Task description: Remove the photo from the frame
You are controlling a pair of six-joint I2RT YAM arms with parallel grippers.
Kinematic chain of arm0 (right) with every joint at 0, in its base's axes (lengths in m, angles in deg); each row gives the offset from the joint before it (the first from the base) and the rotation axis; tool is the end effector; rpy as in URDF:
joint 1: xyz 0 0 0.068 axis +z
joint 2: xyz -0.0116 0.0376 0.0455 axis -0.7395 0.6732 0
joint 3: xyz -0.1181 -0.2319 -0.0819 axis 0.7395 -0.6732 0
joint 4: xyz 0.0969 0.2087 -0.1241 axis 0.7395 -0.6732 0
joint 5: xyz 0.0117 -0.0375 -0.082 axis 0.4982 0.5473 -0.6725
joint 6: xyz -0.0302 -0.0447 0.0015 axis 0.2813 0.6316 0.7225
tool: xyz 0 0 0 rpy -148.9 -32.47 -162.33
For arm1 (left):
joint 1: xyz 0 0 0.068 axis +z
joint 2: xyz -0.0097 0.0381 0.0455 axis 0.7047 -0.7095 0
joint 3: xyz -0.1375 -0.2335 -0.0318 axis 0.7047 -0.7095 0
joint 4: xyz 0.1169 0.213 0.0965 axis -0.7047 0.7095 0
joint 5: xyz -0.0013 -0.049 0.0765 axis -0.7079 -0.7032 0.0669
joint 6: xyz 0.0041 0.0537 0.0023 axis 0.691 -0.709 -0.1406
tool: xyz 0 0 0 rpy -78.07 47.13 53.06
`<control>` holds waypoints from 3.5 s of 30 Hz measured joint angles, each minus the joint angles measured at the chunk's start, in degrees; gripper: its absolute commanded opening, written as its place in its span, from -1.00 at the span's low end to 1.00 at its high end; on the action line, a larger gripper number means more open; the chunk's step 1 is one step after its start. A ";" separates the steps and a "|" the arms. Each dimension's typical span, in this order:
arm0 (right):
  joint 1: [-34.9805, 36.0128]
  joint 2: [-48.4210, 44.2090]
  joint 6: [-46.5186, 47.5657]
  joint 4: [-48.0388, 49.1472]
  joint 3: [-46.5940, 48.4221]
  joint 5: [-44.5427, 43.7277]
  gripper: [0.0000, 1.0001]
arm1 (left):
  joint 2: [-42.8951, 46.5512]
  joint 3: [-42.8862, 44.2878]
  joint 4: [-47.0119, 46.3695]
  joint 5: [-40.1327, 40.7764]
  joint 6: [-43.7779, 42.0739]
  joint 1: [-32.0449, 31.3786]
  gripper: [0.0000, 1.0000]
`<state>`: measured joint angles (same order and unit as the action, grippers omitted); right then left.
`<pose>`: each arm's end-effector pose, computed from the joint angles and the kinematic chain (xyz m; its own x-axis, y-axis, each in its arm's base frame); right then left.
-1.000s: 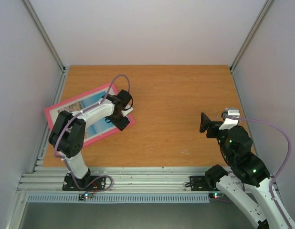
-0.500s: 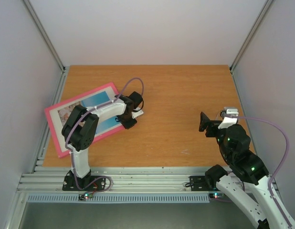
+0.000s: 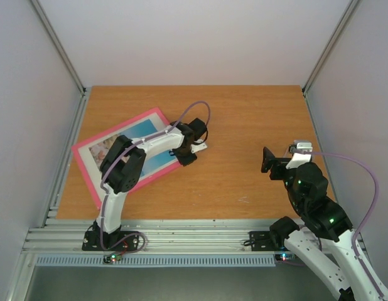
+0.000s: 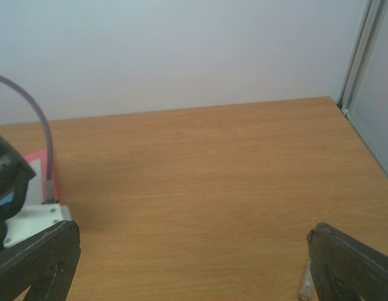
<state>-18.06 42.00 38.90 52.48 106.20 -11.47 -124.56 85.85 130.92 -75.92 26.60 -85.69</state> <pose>0.0842 0.0312 0.3355 -0.2017 -0.3561 -0.9124 -0.1613 0.9309 -0.3277 0.3026 -0.2571 0.1683 -0.5265 0.8466 -0.0779 0.8362 0.5322 0.1325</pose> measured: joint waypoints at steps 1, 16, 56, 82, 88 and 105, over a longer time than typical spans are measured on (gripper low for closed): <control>0.00 0.07 0.00 0.00 0.02 0.00 0.97 | -1.16 1.79 0.26 -0.04 0.28 -0.04 -0.61; 0.02 1.60 0.02 -0.33 0.09 -0.72 0.97 | -17.81 32.76 1.31 -4.13 5.79 -3.08 -0.22; 0.00 5.84 0.04 -1.55 0.98 -0.63 0.97 | 14.49 -19.34 0.28 4.96 15.63 1.70 0.38; 0.02 5.95 0.02 -2.51 1.79 -0.59 0.97 | 3.08 -2.95 -0.48 -7.15 27.96 1.86 -0.76; 0.00 5.97 0.02 -2.54 1.79 -0.39 0.97 | -3.54 4.55 -3.28 -10.25 36.96 1.99 -0.76; 0.02 7.72 0.04 -2.84 2.03 2.05 0.97 | -14.82 21.29 -14.67 -19.89 58.58 2.25 -0.08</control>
<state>-18.04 49.72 38.94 49.64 108.24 -9.41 -139.37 107.14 116.26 -95.81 85.18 -83.44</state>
